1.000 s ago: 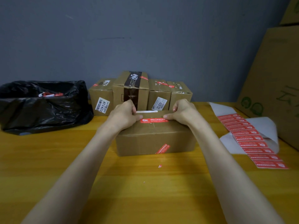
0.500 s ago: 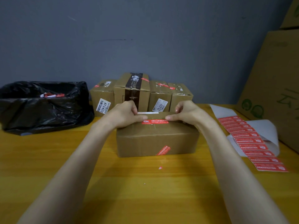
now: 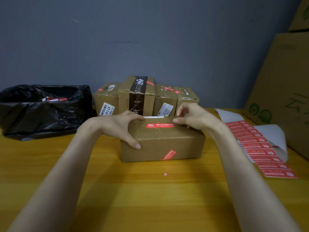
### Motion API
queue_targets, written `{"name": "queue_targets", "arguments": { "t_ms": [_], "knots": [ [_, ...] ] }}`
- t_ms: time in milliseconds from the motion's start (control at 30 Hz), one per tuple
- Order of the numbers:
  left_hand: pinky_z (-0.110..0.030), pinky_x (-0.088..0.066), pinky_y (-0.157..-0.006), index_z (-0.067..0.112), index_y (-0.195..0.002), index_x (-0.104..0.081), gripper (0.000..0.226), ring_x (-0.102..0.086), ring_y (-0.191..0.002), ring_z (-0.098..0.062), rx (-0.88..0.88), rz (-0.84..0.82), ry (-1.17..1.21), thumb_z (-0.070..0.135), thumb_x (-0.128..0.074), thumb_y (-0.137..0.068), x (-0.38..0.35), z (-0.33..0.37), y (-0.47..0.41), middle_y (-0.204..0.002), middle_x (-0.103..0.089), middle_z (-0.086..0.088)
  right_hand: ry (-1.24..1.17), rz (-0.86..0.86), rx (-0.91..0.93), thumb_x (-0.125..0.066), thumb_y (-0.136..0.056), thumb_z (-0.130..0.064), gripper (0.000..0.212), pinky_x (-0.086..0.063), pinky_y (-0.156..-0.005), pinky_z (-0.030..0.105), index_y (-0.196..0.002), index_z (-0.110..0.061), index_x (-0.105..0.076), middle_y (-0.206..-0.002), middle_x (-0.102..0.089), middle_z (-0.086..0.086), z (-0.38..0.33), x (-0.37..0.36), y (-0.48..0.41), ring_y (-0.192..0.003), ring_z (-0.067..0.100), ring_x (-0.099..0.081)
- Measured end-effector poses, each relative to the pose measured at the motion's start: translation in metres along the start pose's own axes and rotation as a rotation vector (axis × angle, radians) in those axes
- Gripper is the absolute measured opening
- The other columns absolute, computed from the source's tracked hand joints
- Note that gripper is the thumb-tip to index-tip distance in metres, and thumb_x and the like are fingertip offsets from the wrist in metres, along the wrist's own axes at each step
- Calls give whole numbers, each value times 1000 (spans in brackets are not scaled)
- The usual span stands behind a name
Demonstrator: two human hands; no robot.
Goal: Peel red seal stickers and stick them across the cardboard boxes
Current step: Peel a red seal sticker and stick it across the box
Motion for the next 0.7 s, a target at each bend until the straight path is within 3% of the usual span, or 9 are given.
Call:
{"name": "queue_targets", "arguments": {
  "t_ms": [100, 233, 333, 433, 500, 633, 700],
  "knots": [
    [-23, -36, -96, 35, -140, -33, 94, -34, -120, -9, -16, 57, 147, 48, -81, -59, 6, -2, 3, -142, -30, 10, -43, 20, 57, -70, -78, -41, 21, -46, -77, 24, -84, -24, -58, -91, -59, -7, -4, 12, 4, -88, 9, -56],
    [-13, -41, -80, 30, -126, -52, 98, -47, -109, -2, -45, 64, 317, 63, -74, -36, 14, -2, 11, -126, -49, 12, 70, -166, -15, -59, -57, -68, 62, -39, -99, 27, -108, -33, -60, -122, -53, -10, 4, 17, 18, -116, 6, -47],
    [-11, -48, -66, 31, -103, -67, 94, -58, -95, 2, -61, 100, 437, 75, -75, -20, 19, -5, 16, -107, -63, 16, 19, -288, -5, -61, -61, -58, 60, -43, -88, 21, -115, -31, -60, -121, -55, -11, 4, 11, 28, -110, 4, -51],
    [-16, -50, -63, 29, -91, -73, 88, -63, -88, -1, -47, 177, 524, 79, -74, -18, 25, -10, 18, -92, -69, 14, -14, -194, -1, -62, -60, -58, 57, -44, -76, 19, -108, -28, -64, -109, -60, -12, 1, 17, 26, -103, 6, -55],
    [-18, -51, -60, 24, -92, -74, 86, -64, -85, -3, -11, 238, 590, 79, -73, -25, 29, -13, 18, -88, -70, 11, -11, -122, -36, -60, -64, -61, 54, -43, -70, 20, -106, -28, -63, -104, -58, -12, 1, 22, 23, -95, 5, -55],
    [-20, -46, -48, 16, -101, -67, 57, -59, -79, -13, 139, 381, 639, 64, -56, -73, 32, -23, 18, -86, -62, 0, -33, -16, -181, -55, -78, -61, 49, -44, -59, 24, -107, -22, -56, -94, -55, -10, 10, 27, 19, -82, 6, -55],
    [-21, -45, -42, 14, -97, -64, 50, -58, -72, -14, 186, 452, 647, 59, -49, -85, 32, -25, 17, -79, -59, -2, -33, 14, -246, -52, -81, -62, 49, -46, -57, 26, -105, -19, -55, -90, -56, -6, 15, 27, 18, -79, 10, -55]
  ]
}}
Point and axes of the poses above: each hand's wrist, its own y-axis away from the middle knuckle, its own x-axis out of the back of the hand, z = x × y, the point moved 8 cm from there along -y, towards the middle knuckle
